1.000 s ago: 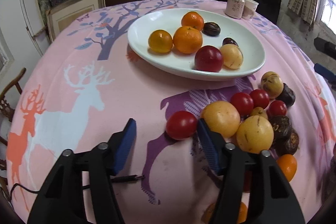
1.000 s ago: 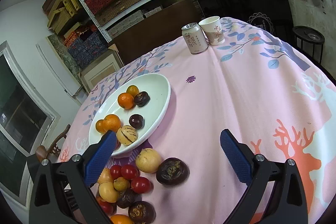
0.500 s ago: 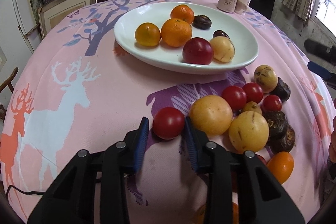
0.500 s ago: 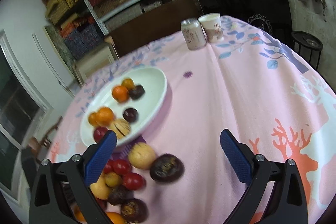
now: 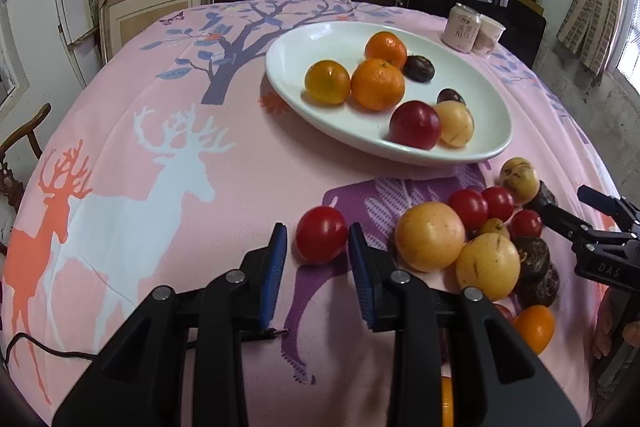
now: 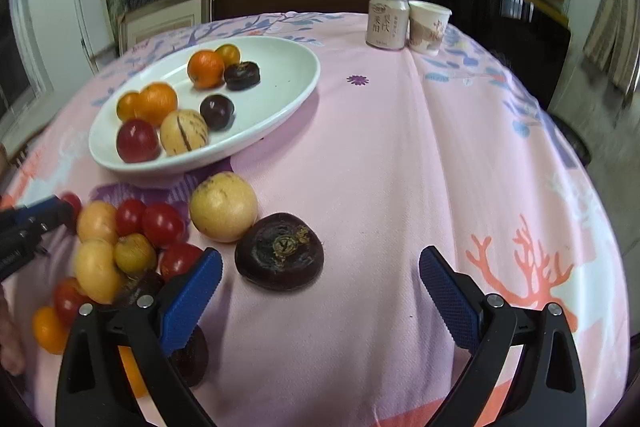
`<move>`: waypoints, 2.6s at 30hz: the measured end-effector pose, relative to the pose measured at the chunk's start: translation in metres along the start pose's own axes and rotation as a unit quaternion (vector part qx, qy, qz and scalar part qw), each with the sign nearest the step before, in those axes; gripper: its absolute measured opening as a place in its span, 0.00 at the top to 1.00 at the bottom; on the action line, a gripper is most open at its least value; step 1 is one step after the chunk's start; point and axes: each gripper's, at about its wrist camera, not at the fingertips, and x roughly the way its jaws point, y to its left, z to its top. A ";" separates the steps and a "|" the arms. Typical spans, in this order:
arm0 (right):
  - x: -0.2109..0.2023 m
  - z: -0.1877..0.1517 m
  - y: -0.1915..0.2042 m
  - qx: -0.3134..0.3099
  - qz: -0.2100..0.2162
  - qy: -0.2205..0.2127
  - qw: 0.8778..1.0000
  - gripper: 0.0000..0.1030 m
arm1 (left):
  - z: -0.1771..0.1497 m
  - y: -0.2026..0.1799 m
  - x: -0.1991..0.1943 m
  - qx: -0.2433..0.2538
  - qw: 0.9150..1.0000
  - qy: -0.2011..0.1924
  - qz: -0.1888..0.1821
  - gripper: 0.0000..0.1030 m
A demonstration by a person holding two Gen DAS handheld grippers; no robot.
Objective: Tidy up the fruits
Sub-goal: 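Grasp a red tomato with the left tool while the right tool grasps a mangosteen, then lower both fruits onto the white plate and open both tools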
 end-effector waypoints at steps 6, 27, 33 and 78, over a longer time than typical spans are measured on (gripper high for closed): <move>0.007 -0.001 0.004 -0.003 0.001 0.016 1.000 0.14 | -0.002 -0.002 0.008 0.004 1.000 0.015 0.010 0.69; 0.010 -0.001 0.013 -0.010 0.040 0.022 0.999 0.53 | 0.002 -0.002 0.009 0.000 1.000 0.008 -0.014 0.74; 0.000 0.006 -0.014 0.043 0.048 0.002 0.998 0.53 | 0.003 0.000 -0.010 -0.007 0.999 -0.023 -0.023 0.74; -0.035 0.021 -0.040 0.136 0.100 -0.085 0.982 0.04 | -0.028 -0.011 -0.056 -0.020 0.998 -0.058 -0.003 0.21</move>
